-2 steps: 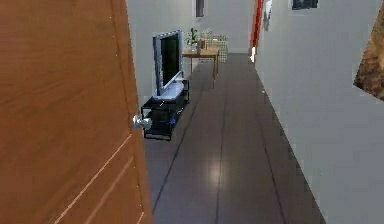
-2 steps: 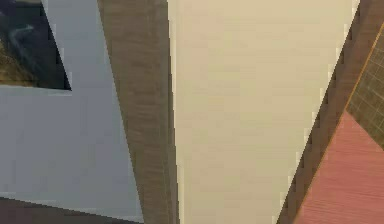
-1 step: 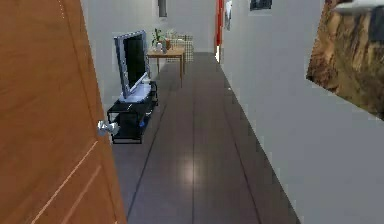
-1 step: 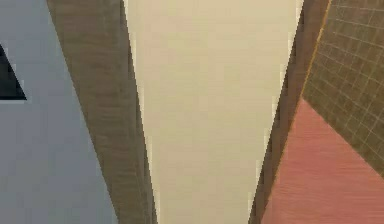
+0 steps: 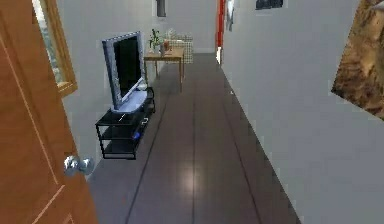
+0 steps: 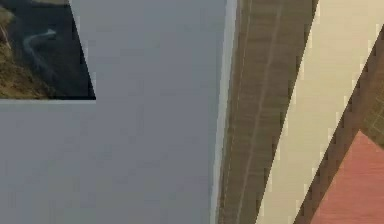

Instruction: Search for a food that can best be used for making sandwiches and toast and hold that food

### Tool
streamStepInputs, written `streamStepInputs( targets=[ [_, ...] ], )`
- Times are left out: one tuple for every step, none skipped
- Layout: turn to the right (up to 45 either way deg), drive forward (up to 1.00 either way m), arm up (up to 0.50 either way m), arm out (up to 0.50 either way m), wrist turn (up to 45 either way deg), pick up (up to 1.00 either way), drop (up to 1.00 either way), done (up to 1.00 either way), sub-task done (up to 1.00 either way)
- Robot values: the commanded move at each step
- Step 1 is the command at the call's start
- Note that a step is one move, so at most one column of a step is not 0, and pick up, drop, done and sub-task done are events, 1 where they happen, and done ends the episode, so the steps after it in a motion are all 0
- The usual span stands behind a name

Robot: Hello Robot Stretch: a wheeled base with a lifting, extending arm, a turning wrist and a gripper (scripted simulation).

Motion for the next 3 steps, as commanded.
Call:
streamStepInputs(
  targets=[
    [3.0,0.00,0.00,0.00,0.0,0.00,0.00,0.00,0.00],
    [0.0,1.00,0.00,0.00,0.0,0.00,0.00,0.00,0.00],
    [0.0,1.00,0.00,0.00,0.0,0.00,0.00,0.00,0.00]
  ],
)
